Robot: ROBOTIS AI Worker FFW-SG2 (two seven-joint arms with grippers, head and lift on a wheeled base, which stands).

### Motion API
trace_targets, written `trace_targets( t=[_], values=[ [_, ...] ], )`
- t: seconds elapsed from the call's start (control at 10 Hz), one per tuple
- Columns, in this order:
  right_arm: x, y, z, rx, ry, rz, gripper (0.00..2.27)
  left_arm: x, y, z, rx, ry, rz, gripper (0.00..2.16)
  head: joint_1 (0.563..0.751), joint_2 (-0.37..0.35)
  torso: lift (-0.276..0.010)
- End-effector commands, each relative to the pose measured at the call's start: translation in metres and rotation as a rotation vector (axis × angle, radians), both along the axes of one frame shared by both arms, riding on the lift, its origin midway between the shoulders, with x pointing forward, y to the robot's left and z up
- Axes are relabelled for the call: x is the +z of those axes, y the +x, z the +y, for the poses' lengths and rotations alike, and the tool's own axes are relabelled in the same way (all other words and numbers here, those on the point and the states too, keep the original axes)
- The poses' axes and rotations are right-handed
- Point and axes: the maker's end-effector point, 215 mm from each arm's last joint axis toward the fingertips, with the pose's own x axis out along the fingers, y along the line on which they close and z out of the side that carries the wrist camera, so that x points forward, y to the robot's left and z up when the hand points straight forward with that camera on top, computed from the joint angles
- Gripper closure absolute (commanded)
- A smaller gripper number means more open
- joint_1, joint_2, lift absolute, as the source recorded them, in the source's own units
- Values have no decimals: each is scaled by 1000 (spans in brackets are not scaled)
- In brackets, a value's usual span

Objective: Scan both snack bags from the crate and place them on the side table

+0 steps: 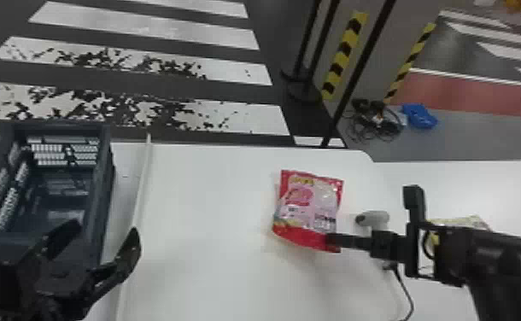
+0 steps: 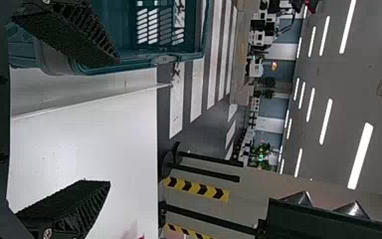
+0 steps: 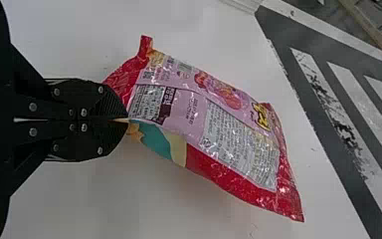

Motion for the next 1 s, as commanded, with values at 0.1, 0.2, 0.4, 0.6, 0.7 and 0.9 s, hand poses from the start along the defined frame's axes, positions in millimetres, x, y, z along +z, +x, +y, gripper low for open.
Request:
trace_targets(
  t=[0.1, 0.2, 0.4, 0.6, 0.7, 0.9],
  values=[
    [43, 12, -33, -90, 38, -108, 2260, 0, 0, 1, 2, -1, 0, 70, 695, -290, -95],
    [63, 18, -53, -137, 56, -167, 2263, -1, 0, 1, 2, 0, 1, 70, 695, -305, -95],
    [89, 27, -107, -263, 16, -237, 2260, 0, 0, 1, 2, -1, 0, 70, 695, -346, -95],
    [98, 30, -167, -381, -71, -267, 2263, 0, 1, 1, 2, 0, 0, 70, 695, -350, -95],
    [100, 31, -198, -446, -129, -291, 2263, -2, 1, 0, 1, 0, 3, 70, 695, -350, -95],
    [90, 27, -248, -563, -256, -291, 2260, -3, 1, -1, 1, -1, 5, 70, 695, -350, -95]
  ],
)
